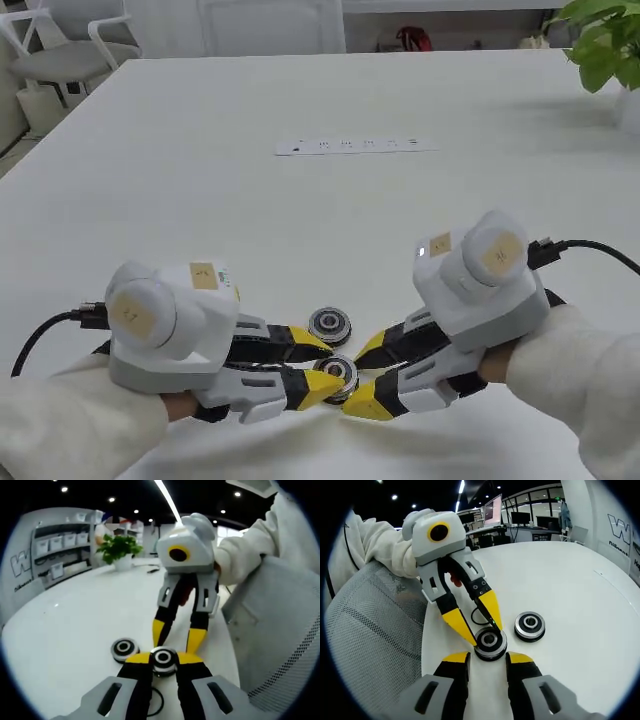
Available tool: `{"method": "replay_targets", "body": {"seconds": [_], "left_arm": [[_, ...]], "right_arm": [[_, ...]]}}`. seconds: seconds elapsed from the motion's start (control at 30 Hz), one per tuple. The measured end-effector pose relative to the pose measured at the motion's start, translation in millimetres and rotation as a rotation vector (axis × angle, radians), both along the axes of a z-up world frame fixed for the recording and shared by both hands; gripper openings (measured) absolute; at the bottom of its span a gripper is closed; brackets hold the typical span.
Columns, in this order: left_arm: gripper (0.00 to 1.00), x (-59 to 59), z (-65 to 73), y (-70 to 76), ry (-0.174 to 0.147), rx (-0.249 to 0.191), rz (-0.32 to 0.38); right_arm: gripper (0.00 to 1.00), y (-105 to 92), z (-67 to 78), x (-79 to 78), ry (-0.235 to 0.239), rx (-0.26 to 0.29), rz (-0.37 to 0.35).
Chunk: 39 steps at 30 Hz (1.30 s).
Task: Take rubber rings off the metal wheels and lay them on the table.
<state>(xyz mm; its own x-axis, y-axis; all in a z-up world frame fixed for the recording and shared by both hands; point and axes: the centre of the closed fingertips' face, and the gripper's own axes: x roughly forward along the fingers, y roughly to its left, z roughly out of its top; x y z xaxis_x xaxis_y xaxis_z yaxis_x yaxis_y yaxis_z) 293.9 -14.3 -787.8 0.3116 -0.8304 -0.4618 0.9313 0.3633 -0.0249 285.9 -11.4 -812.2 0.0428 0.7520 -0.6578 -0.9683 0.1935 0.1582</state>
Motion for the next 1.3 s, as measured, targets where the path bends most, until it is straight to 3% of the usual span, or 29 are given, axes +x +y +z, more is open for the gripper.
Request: {"method": "replay_targets", "body": {"seconds": [0.2,0.63,0.77,0.97,1.3], "left_arm": [[0.17,-2.1,-4.3,0.5,-0.006,0.018,-0.012],[0.15,-0.6,-4.1,0.5,-0.012,0.008,-0.008],[0.14,-0.5,-4.3,-0.4,-0.037,0.022,-0.021],[0.14,0.5,-4.9,0.2,-0.034,0.02,-0.018],[0.14,0.9,-5.0,1.2,-0.035,0.022,-0.018]], "right_arm": [[0.23,-0.1,0.4,1.6,-0.004,0.003,-0.006],[0.17,-1.7,-0.9,3.4,-0.012,0.0,-0.012],[0.16,-2.5,-1.1,3.2,-0.013,-0.002,-0.01],[0.13,-4.3,-1.9,3.0,-0.018,-0.009,-0.004],[0.02,-7.0,-2.2,4.5,-0.038,-0.014,0.007]]}}
